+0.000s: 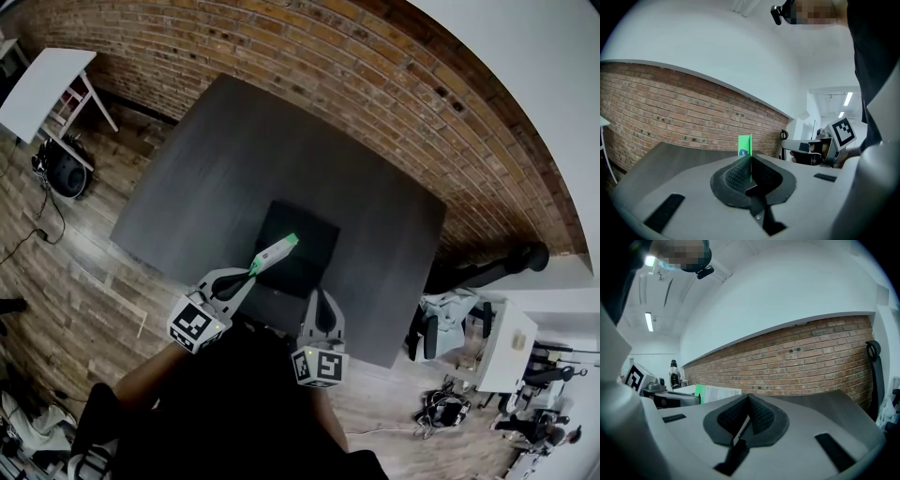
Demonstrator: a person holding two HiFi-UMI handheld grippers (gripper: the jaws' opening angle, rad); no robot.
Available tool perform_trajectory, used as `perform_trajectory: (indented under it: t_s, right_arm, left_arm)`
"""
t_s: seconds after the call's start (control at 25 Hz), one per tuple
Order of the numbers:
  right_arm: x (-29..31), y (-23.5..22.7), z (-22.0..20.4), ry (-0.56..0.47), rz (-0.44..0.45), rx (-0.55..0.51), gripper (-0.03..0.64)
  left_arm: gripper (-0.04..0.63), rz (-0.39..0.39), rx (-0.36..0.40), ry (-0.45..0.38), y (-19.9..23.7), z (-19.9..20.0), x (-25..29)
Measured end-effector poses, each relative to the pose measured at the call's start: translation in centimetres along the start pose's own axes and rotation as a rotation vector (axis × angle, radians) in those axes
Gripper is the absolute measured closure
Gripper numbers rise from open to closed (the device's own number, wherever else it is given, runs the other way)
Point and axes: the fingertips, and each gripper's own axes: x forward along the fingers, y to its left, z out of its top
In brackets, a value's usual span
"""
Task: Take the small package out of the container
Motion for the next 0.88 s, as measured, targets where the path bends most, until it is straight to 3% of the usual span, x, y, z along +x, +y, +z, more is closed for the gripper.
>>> perform_trajectory:
  t_s: [0.88]
  right_arm:
    - [0.2,0.1,-0.1,0.007,0.014,-0.011,0.594]
  left_arm:
    - [0.561,-0.017,-0.032,0.019,-0.1,-1.0,0.2]
